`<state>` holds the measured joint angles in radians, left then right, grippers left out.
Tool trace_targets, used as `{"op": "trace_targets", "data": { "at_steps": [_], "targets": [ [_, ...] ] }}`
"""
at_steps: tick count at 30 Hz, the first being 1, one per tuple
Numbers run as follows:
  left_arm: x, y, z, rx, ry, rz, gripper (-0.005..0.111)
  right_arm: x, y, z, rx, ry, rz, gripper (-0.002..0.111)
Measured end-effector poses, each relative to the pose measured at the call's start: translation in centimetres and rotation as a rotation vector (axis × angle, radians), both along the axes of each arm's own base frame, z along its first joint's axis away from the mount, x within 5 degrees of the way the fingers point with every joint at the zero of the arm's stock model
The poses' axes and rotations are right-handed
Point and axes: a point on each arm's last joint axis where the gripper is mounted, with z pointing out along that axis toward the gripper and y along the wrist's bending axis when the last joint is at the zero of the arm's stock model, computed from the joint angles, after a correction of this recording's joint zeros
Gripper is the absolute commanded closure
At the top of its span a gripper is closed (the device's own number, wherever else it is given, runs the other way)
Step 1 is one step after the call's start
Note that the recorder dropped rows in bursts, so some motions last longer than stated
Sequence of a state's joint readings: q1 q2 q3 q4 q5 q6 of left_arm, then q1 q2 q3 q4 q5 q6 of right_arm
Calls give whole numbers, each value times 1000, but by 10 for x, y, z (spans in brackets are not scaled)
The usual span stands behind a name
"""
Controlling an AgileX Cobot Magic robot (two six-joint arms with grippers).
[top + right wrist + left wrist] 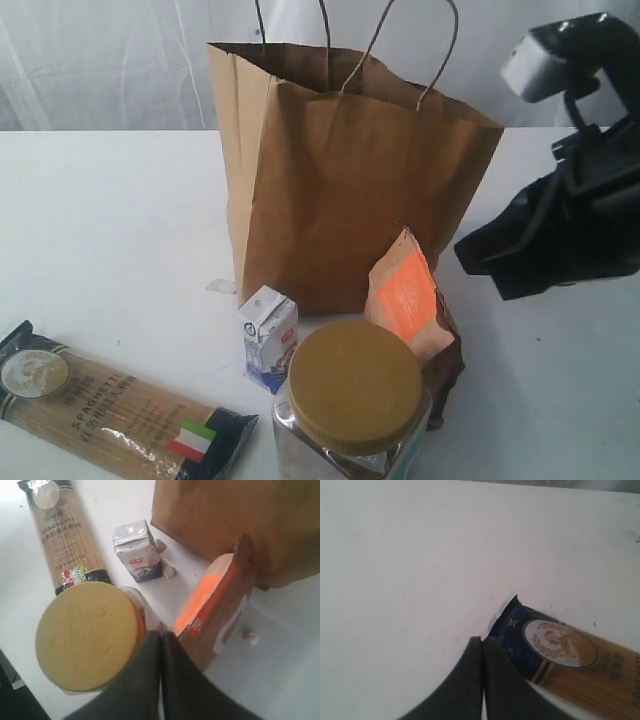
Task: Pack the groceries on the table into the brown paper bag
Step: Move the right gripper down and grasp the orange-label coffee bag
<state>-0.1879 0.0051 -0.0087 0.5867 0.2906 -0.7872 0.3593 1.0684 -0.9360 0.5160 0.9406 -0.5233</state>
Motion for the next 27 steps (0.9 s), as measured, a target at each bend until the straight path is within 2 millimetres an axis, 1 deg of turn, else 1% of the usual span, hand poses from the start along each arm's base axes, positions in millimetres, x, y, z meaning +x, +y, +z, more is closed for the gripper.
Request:
{"op": "trace_targets", "data": {
  "at_steps": [2,3,6,8,10,11,15,21,27],
  "targets": [
    [0,0,-2,-4,14,5,107,8,3,-6,-6,13,-11,104],
    [0,0,-2,-6,14,5,107,13,4,-9,-10,16,-15,99],
    [0,0,-2,-10,13,3,107,24,7,-19,-42,14,17,79],
    [0,-1,-1,-14,3,-3,107,28,9,-25,-57,28,29,62],
    [1,-3,2,-24,-33,-23,107,33,11,-30,-67,47,33,49],
    [2,-4,4,-30,-59,-38,107,34,11,-32,-70,52,36,46],
    [4,-9,12,-45,-150,-90,107,39,13,-38,-75,79,28,45],
    [5,-11,16,-50,-194,-115,107,47,16,-50,-69,153,-21,45],
    [5,-11,16,-50,-196,-116,107,63,21,-72,-91,233,-50,45]
  ]
}}
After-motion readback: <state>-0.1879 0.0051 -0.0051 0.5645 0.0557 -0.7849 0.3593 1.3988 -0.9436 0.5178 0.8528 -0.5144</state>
